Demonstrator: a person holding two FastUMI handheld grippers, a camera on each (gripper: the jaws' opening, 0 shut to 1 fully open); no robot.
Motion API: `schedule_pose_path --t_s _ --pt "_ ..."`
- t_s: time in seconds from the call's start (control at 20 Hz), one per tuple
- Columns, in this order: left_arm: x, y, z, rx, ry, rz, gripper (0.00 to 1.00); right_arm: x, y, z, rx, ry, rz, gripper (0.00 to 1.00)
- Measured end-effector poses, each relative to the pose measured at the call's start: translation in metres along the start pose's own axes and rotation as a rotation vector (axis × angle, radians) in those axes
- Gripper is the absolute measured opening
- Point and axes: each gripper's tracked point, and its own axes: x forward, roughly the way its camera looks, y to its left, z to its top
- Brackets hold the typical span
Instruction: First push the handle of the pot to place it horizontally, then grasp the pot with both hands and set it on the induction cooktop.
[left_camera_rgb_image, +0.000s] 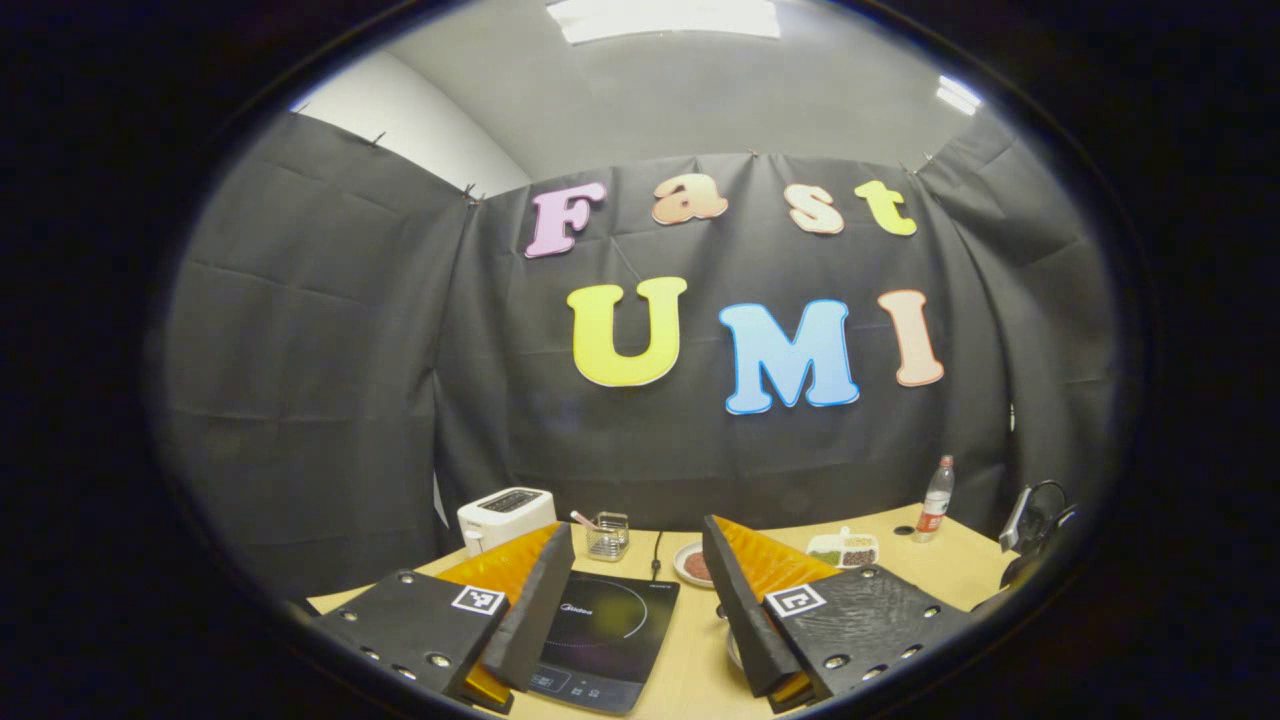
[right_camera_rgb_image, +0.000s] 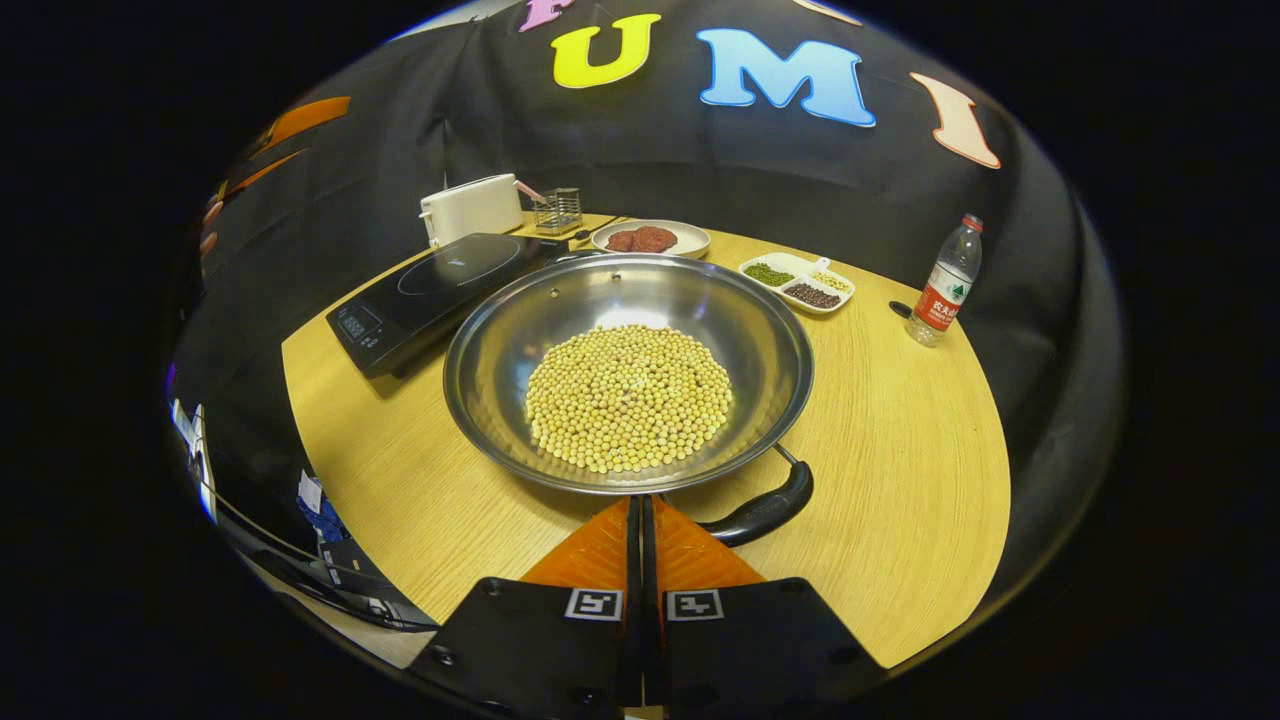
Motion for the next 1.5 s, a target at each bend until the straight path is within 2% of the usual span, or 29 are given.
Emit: schedule_pose_path --t_s 0.35,0.4,0.45,0.8,1.15,1.2,1.25,1.5 --pt "0.008 -0.021 -0.006 0.000 0.013 -0.009 0.76 0.005 -0.029 0.003 0.027 -0.004 -0.033 0.02" --pt "0.010 -0.024 -0.007 0.002 0.015 -0.010 0.79 0.006 -0.033 0.004 0.030 -0.005 -0.036 0.02" --pt "0.009 -0.027 -0.008 0.004 0.016 -0.011 0.76 0.007 -0.036 0.004 0.031 -0.007 -0.037 0.02" --pt "0.016 -0.045 -0.012 0.013 0.024 -0.004 0.76 0.015 -0.065 0.010 0.073 -0.017 -0.062 0.02" --pt "0.020 -0.060 -0.016 0.031 0.032 0.023 0.76 0.026 -0.082 0.020 0.073 -0.046 -0.090 0.02" --pt "0.022 -0.061 -0.016 0.037 0.033 0.026 0.79 0.028 -0.084 0.021 0.078 -0.050 -0.089 0.00" --pt "0.022 -0.065 -0.017 0.043 0.035 0.028 0.79 0.030 -0.085 0.023 0.086 -0.054 -0.089 0.02" --pt "0.029 -0.077 -0.023 0.066 0.035 0.028 0.76 0.038 -0.095 0.030 0.105 -0.075 -0.099 0.02"
